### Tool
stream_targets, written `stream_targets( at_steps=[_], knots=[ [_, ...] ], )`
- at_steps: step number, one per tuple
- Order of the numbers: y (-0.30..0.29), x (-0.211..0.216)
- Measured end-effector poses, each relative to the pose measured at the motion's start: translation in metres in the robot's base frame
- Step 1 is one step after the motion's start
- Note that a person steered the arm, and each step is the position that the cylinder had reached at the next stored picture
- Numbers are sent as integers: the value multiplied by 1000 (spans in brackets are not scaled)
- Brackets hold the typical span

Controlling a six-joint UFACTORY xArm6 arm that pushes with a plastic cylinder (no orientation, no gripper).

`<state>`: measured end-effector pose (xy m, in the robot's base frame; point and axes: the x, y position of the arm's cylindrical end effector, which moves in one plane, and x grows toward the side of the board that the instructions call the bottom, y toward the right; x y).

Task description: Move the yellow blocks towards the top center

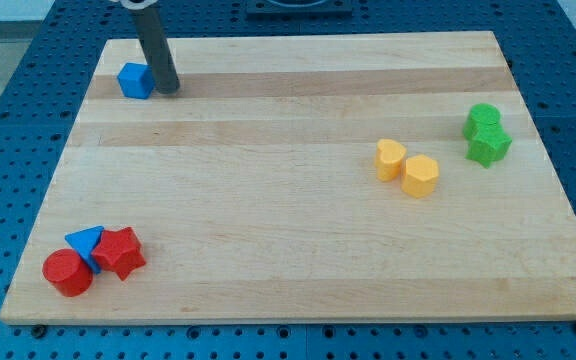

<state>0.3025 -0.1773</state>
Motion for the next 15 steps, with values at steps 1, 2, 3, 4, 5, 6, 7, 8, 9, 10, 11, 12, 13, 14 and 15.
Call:
stream_targets(
  at_steps=[1, 2, 3, 4, 5, 6, 7, 8, 9, 10, 11, 12, 13, 14, 15],
  knots=[
    [6, 11],
    [6, 15],
    [31, 83],
    [63, 138],
    [100, 187],
    [152, 231],
    [210, 269],
    [267, 301],
    [274, 306],
    [281, 298],
    [321, 255],
    [330, 251],
    [341, 217],
    [321, 188],
    [295, 159]
  ],
)
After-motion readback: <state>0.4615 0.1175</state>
